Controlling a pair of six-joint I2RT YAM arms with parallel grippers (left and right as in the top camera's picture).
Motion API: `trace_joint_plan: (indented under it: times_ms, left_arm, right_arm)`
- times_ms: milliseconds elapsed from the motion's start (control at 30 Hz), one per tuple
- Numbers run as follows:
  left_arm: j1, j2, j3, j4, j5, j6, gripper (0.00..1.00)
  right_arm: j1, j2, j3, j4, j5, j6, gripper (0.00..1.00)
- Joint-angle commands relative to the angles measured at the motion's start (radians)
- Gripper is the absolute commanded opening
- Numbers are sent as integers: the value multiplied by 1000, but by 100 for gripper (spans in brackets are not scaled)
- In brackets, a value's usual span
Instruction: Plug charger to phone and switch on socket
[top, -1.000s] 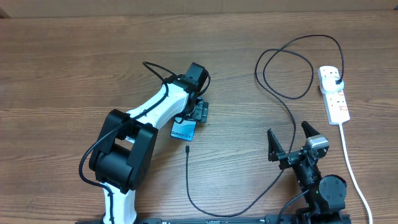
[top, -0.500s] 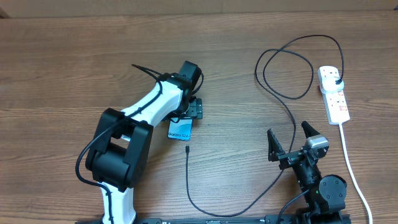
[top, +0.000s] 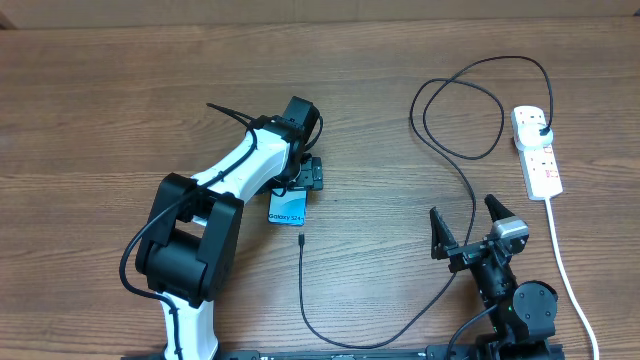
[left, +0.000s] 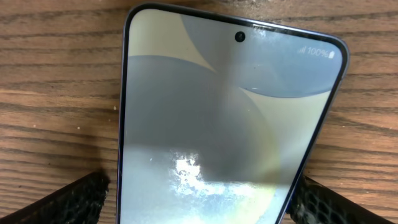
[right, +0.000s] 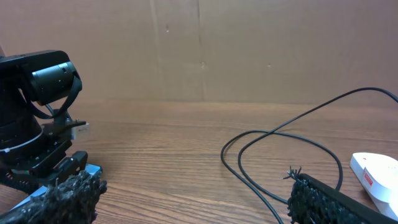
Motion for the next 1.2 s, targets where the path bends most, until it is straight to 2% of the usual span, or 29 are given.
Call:
trace_joint_plan:
  times_ms: [0, 467, 833, 1000, 1167]
  left_arm:
    - [5, 13, -34, -5, 24, -21, 97]
    - [5, 13, -34, -2, 27, -16, 100]
    - [3, 13, -34, -4, 54, 40, 100]
    - [3, 13, -34, -2, 53, 42, 100]
    - [3, 13, -34, -2, 70, 121, 100]
  right_arm:
    - [5, -9, -10, 5, 12, -5, 100]
    - [5, -9, -10, 5, 13, -5, 100]
    - [5, -9, -10, 4, 14, -3, 100]
    - [5, -9, -10, 12, -76, 142, 100]
    - [5, -9, 22, -32, -126, 299, 100]
